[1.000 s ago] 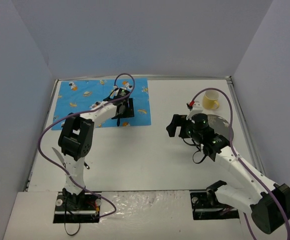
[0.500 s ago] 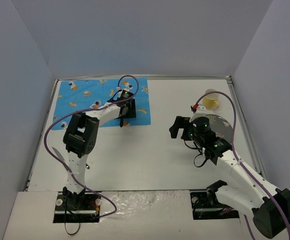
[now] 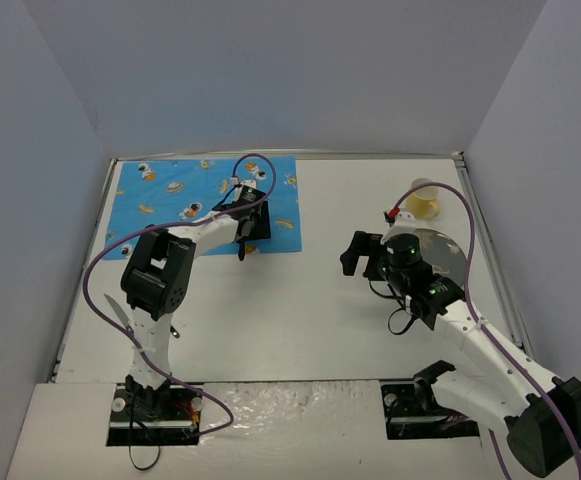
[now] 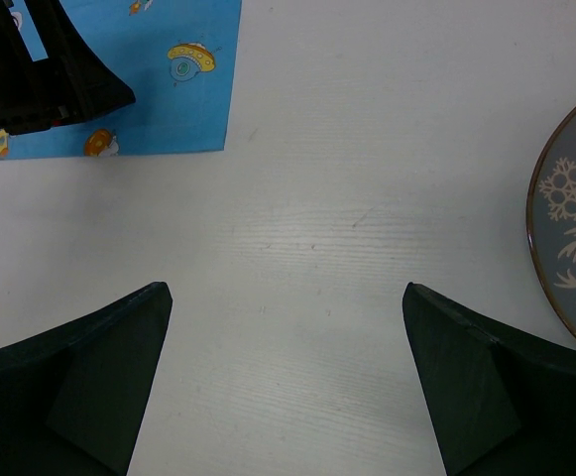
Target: Set the dinner table for one person
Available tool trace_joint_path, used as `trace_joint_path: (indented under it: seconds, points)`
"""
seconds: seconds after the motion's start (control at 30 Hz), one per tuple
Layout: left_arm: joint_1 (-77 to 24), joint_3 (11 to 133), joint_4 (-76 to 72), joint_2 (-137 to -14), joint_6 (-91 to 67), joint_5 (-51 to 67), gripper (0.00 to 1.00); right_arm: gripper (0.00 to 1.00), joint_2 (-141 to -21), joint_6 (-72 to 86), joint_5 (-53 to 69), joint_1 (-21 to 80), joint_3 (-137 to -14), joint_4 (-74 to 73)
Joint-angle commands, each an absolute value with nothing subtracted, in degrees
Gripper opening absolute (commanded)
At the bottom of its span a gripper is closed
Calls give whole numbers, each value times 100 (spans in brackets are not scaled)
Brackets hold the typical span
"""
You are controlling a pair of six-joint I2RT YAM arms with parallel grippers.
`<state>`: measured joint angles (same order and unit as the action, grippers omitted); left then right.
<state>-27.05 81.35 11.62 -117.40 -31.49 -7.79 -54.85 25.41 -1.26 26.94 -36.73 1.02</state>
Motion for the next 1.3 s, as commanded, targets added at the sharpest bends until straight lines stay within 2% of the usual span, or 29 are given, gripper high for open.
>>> trace_joint_path:
  seconds: [0.0, 0.53, 0.83, 1.03, 1.17, 1.27]
  points:
    - [-2746, 7833, 1807, -11670, -3331, -566, 61, 100, -5451, 2616, -294, 2654, -3727, 383]
    - [-2786, 7751, 1890, -11505, -3331, -633, 61, 100, -5511, 2646, -272, 2654, -3718, 466]
    - [-2786, 8010, 2101, -11222, -3243, -732, 63, 100, -5610, 2684, -370, 2652, -3781, 482]
    - [-2786, 8448, 2591, -10809, -3102, -677, 69, 100, -5765, 2970, -635, 2566, -3902, 475]
    - [-2777, 8743, 2867, -10244, -3002, -656, 84, 100, -5804, 3050, -994, 2377, -3890, 489]
    - [-2777, 8682, 2951, -9655, -2952, -526, 91, 100, -5806, 3523, -1007, 1849, -3792, 268]
